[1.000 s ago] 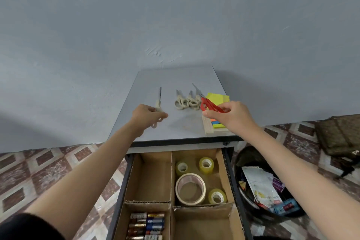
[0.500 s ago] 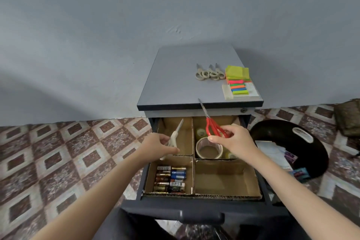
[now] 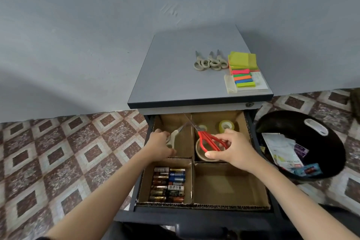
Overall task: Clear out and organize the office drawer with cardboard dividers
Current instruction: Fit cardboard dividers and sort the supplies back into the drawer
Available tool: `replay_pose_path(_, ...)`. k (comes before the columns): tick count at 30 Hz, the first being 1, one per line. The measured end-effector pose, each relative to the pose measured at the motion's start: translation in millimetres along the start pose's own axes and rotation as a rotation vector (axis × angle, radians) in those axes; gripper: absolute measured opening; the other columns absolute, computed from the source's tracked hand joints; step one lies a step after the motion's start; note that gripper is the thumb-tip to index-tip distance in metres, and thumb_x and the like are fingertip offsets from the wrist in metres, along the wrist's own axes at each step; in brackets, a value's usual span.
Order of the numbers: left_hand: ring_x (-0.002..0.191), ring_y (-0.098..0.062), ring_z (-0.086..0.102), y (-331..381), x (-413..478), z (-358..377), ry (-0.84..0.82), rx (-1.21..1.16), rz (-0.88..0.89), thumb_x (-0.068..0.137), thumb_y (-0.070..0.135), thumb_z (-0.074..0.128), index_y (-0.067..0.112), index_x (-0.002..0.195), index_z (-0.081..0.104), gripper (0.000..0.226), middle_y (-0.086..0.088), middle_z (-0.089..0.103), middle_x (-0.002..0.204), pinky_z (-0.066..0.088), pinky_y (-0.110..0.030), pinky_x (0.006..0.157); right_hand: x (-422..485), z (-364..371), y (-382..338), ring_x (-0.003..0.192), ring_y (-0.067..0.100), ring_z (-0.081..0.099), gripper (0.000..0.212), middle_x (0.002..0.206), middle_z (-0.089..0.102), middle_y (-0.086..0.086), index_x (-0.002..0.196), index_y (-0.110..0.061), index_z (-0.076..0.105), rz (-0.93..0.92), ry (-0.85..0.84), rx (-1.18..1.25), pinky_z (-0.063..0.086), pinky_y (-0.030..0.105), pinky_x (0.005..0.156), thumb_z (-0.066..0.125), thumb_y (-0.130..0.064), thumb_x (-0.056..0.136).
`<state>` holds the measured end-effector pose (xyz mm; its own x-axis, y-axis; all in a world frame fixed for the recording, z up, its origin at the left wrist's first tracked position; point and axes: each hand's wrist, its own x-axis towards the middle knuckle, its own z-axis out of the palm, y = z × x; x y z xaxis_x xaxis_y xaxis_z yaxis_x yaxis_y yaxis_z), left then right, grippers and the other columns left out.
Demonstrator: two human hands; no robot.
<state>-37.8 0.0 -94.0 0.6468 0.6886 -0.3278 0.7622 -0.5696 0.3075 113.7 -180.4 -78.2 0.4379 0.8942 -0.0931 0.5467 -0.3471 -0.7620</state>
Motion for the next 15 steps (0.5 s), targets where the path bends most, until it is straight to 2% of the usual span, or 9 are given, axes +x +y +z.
replay_pose_path(3,0.126,-0.027,0.039,-1.4,15.6,7.2,-0.038,0.026,-0.015,0.082,0.032,0.069,0.008,0.138,0.039,0.068,-0.012,0.040,0.137,0.036,-0.035,0.105,4.6,-1.9,8.8,0.108,0.019,0.051,0.047,0.106,0.058,0.002,0.104,-0.021,0.067,0.037,-0.002,-0.032,0.043,0.026,0.088,0.074,-0.052,0.069)
replay_pose_path(5,0.125,-0.027,0.041,-4.1,22.7,13.5,-0.065,0.038,-0.026,0.082,0.032,0.070,0.007,0.136,0.042,0.065,-0.013,0.042,0.135,0.037,-0.036,0.105,6.6,-2.1,13.5,0.122,0.019,0.047,0.046,0.116,0.057,0.001,0.104,-0.021,0.066,0.059,0.008,-0.036,0.043,0.032,0.097,0.074,-0.051,0.070)
replay_pose_path(8,0.120,-0.025,0.044,-8.3,29.9,22.9,-0.077,0.033,-0.039,0.080,0.033,0.071,0.007,0.131,0.046,0.063,-0.012,0.045,0.131,0.039,-0.034,0.103,10.8,-2.4,16.1,0.118,0.023,0.050,0.044,0.106,0.056,0.000,0.099,-0.022,0.066,0.083,0.011,-0.051,0.047,0.040,0.096,0.074,-0.053,0.069)
replay_pose_path(12,0.118,-0.024,0.046,-10.7,36.4,27.5,-0.080,0.029,-0.027,0.079,0.034,0.073,0.004,0.129,0.047,0.064,-0.011,0.048,0.128,0.041,-0.032,0.100,14.1,0.3,15.6,0.109,0.022,0.054,0.039,0.097,0.049,-0.006,0.095,-0.025,0.064,0.081,0.014,-0.059,0.049,0.037,0.089,0.074,-0.051,0.068)
replay_pose_path(15,0.109,-0.022,0.051,-11.3,42.2,28.8,-0.092,0.042,-0.014,0.079,0.034,0.073,0.005,0.124,0.051,0.057,-0.010,0.052,0.122,0.046,-0.030,0.091,16.2,3.8,17.3,0.100,0.020,0.057,0.045,0.096,0.048,-0.007,0.100,-0.021,0.066,0.081,0.011,-0.067,0.051,0.035,0.085,0.074,-0.052,0.068)
